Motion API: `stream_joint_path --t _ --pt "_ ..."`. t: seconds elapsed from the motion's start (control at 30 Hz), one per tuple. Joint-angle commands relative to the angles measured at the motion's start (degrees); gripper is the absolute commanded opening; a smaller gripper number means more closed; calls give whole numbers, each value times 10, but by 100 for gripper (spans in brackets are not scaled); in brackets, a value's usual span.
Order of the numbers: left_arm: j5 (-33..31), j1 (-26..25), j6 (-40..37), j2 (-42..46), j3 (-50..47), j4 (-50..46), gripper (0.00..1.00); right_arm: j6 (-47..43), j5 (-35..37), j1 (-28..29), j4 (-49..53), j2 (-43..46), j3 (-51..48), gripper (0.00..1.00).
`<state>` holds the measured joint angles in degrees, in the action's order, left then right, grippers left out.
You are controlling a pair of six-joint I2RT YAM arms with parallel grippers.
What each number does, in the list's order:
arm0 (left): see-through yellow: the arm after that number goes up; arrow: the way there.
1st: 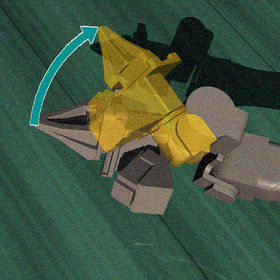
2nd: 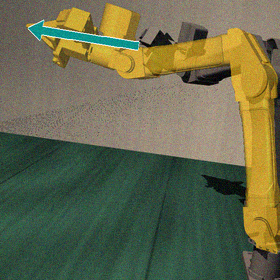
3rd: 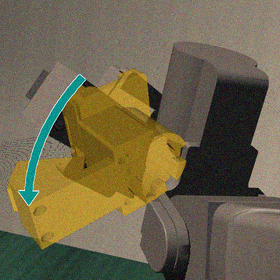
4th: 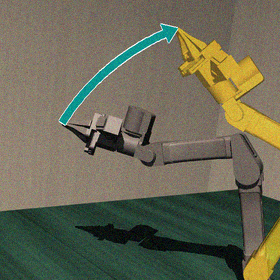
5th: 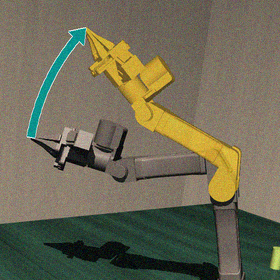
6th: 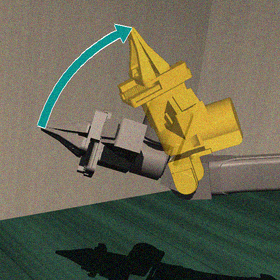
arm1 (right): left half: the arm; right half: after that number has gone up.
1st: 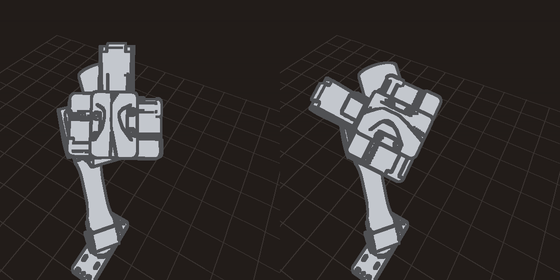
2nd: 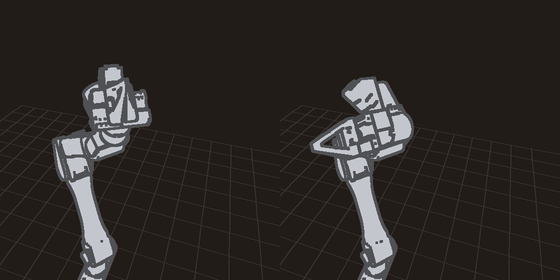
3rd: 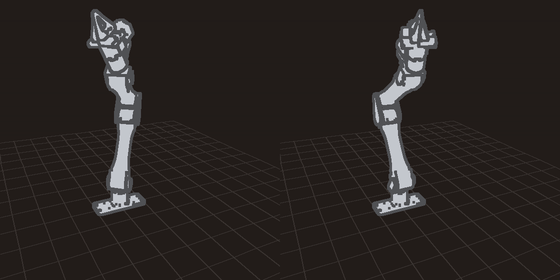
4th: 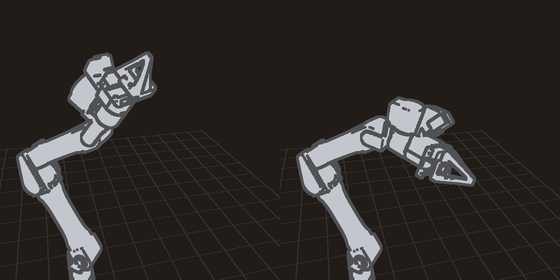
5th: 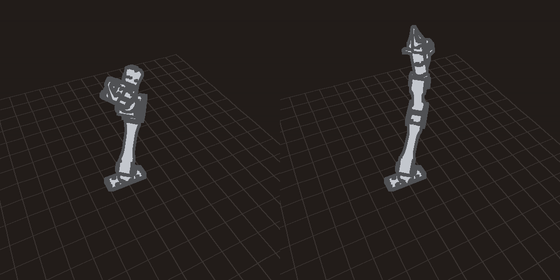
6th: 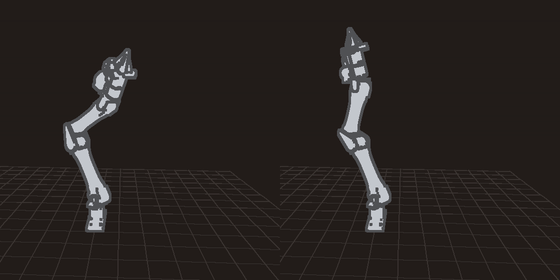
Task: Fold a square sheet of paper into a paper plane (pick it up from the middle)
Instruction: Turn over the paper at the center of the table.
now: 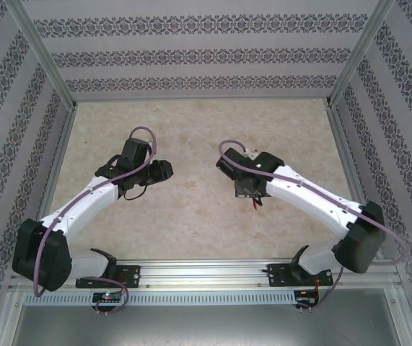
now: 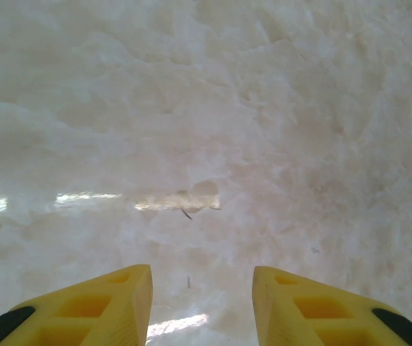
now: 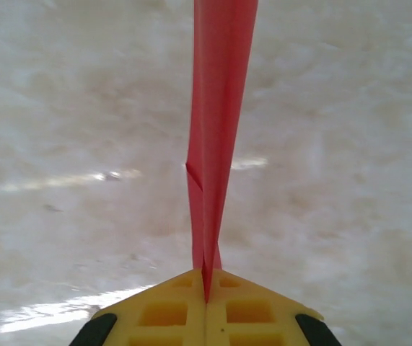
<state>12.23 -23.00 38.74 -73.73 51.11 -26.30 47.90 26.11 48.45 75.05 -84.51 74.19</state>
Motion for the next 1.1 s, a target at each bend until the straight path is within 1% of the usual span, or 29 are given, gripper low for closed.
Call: stream_joint_path --t 0.0,0.13,0.3,0.4,0.47,0.53,0.6,0.67,0.7,0.77,0.83,0.9,0.93,1.0,1.07 --pt "-73 0 24 17 -5 -43 42 18 58 28 103 -86 35 5" --pt "-133 10 51 32 -6 -87 43 5 27 56 71 -210 102 6" --pt "-184 32 80 76 -26 -113 43 -19 -45 78 20 -340 199 8" --pt "-204 45 85 103 -34 -126 44 -29 -92 86 -14 -381 239 13" --pt "-212 50 83 114 -37 -131 45 -37 -136 87 -56 -385 246 19" --pt "-214 53 79 119 -37 -134 45 -42 -181 88 -119 -367 225 30" --pt "-206 54 72 115 -32 -136 45 -40 -216 87 -184 -328 189 32" --pt "-190 55 64 110 -30 -129 46 -32 -238 81 -244 -280 140 40" --pt "-179 55 61 106 -29 -125 47 -28 -258 74 -282 -248 107 41" --pt "-138 55 46 96 -31 -100 47 -18 -273 62 -347 -184 41 43" --pt "-88 54 31 83 -33 -72 47 -12 -267 45 -391 -115 -26 44" --pt "-20 51 18 62 -34 -33 48 0 -252 14 -428 -40 -107 47" --pt "0 46 18 51 -33 -20 47 6 -257 -3 -450 -11 -145 48" --pt "46 24 14 21 -29 14 46 13 -285 -47 -513 48 -226 51" --pt "74 -6 13 -14 -12 30 45 17 -324 -89 -564 81 -291 52"
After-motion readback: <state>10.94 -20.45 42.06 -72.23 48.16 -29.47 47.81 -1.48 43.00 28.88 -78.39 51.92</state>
